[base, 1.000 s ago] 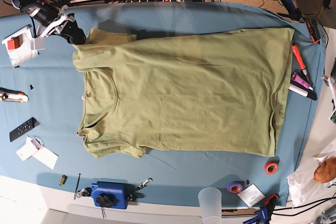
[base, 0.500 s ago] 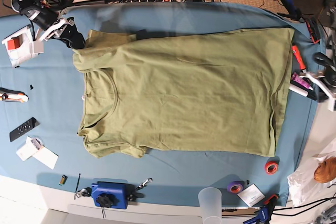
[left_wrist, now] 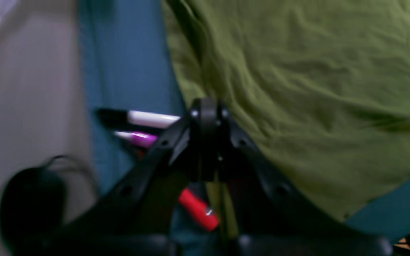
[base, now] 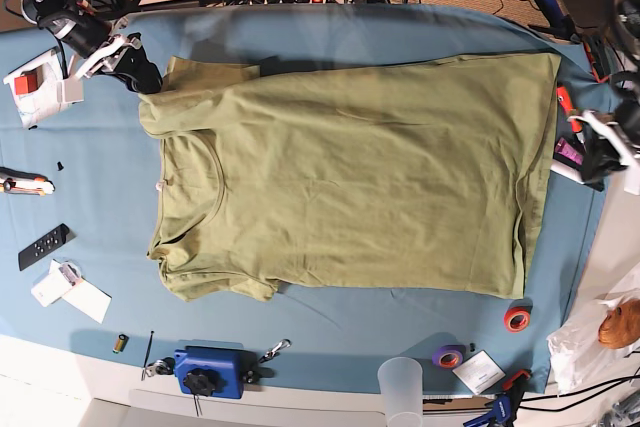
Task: Layout the t-shirt on the table in an organized manner, then fold the t-shirt properly
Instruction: 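Adjust the right gripper's grip on the shirt corner near the collar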
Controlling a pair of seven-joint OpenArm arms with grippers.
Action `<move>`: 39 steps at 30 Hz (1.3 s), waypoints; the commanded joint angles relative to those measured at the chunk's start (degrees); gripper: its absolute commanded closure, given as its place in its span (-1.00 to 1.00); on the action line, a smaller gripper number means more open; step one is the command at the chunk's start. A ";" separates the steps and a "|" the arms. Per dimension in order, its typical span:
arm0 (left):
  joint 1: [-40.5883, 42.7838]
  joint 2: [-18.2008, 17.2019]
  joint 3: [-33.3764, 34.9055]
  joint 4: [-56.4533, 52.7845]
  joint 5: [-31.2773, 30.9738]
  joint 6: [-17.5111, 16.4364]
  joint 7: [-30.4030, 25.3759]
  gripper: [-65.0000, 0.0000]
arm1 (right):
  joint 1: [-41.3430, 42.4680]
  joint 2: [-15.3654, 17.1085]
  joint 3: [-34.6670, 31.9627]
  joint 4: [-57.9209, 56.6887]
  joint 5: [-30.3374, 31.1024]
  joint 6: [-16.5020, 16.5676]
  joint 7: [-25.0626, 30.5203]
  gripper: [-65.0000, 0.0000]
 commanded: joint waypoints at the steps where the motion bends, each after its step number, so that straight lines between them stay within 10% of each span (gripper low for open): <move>1: -0.04 -1.66 -2.21 0.79 -1.84 0.20 1.16 1.00 | 0.00 0.94 0.42 0.81 1.64 0.08 0.99 0.50; 9: 7.69 -3.34 -14.60 0.79 -10.62 0.57 4.13 1.00 | -1.88 0.90 0.42 0.81 1.70 0.08 0.99 0.49; 14: 12.20 -3.19 -15.69 0.79 -10.84 0.15 4.09 1.00 | -2.21 0.61 0.42 0.81 1.95 0.08 0.99 1.00; 20: 13.25 -1.97 -15.69 0.79 -10.82 0.17 3.72 1.00 | -3.96 0.61 0.42 0.81 12.93 0.08 0.99 1.00; 37: 13.25 -1.92 -15.69 0.79 -10.84 0.17 3.69 1.00 | -9.73 0.63 0.42 0.87 12.93 0.08 0.99 1.00; 39: 13.25 -1.90 -15.69 0.79 -10.84 0.17 3.69 1.00 | -9.64 0.63 0.42 0.87 12.93 0.08 0.99 0.74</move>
